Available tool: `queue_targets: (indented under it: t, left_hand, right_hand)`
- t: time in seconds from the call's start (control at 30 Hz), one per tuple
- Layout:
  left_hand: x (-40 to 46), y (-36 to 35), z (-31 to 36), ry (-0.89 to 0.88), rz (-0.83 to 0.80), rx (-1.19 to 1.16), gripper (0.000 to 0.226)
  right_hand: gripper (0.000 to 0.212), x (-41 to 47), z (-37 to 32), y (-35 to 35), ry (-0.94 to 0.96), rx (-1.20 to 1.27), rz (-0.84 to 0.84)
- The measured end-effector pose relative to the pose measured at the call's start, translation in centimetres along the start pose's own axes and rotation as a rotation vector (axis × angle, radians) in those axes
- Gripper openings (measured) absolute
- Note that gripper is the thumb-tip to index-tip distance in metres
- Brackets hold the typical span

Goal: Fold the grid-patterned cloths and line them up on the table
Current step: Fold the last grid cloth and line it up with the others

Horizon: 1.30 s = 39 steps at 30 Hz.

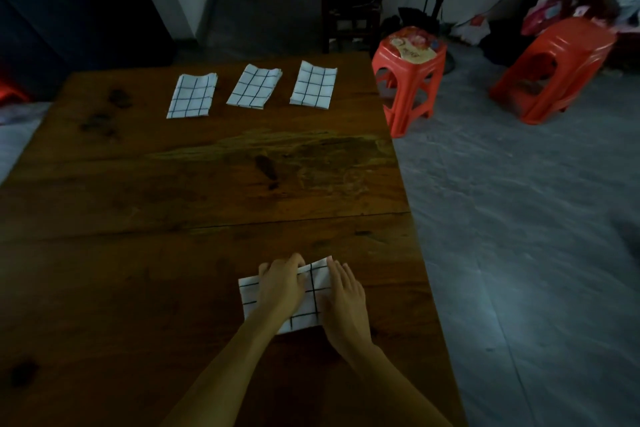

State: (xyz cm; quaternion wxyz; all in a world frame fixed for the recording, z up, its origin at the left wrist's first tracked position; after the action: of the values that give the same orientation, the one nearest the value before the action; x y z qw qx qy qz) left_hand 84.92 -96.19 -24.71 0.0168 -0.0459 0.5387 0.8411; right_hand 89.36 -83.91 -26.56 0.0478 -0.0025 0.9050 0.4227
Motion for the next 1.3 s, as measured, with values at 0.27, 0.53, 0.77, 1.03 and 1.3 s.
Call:
queue_targets:
  t: [0.27,0.53,0.77,1.03,1.3]
  left_hand:
    - [-2.8,5.5,3.3,0.131,0.12,-0.302,0.011]
    - [-4.6,15.4,9.4,-0.033,0.224,-0.422,0.01]
    - [-6.2,19.3,12.3,-0.196,0.365,-0.576,0.009]
    - [-8.1,17.4,16.6,-0.278,0.369,-0.666,0.01]
    - [-6.8,13.4,26.1,-0.174,0.275,-0.884,0.011]
  right_hand:
    - [0.014,1.3,0.2,6.1,-0.096,0.255,-0.039]
    - [0.015,1.1,-8.3,17.1,0.395,-0.025,-0.069]
    - [0.01,-0.7,-9.0,24.4,0.25,0.083,0.182]
    - [0.017,-3.8,-5.4,30.0,0.176,0.229,0.339]
    - [0.011,-1.7,1.8,36.9,0.095,0.543,0.36]
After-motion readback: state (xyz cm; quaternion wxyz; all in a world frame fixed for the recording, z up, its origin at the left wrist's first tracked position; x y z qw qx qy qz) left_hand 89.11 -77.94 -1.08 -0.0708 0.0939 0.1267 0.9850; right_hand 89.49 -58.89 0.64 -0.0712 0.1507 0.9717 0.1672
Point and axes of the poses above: each hand's wrist, its own x-axis towards the middle knuckle, its own y-axis out of the back of the hand, z = x × y, the point moved 7 cm from there along x, towards the middle knuckle, and after that the axes turned 10 degrees about z, right-handed, at the moved point
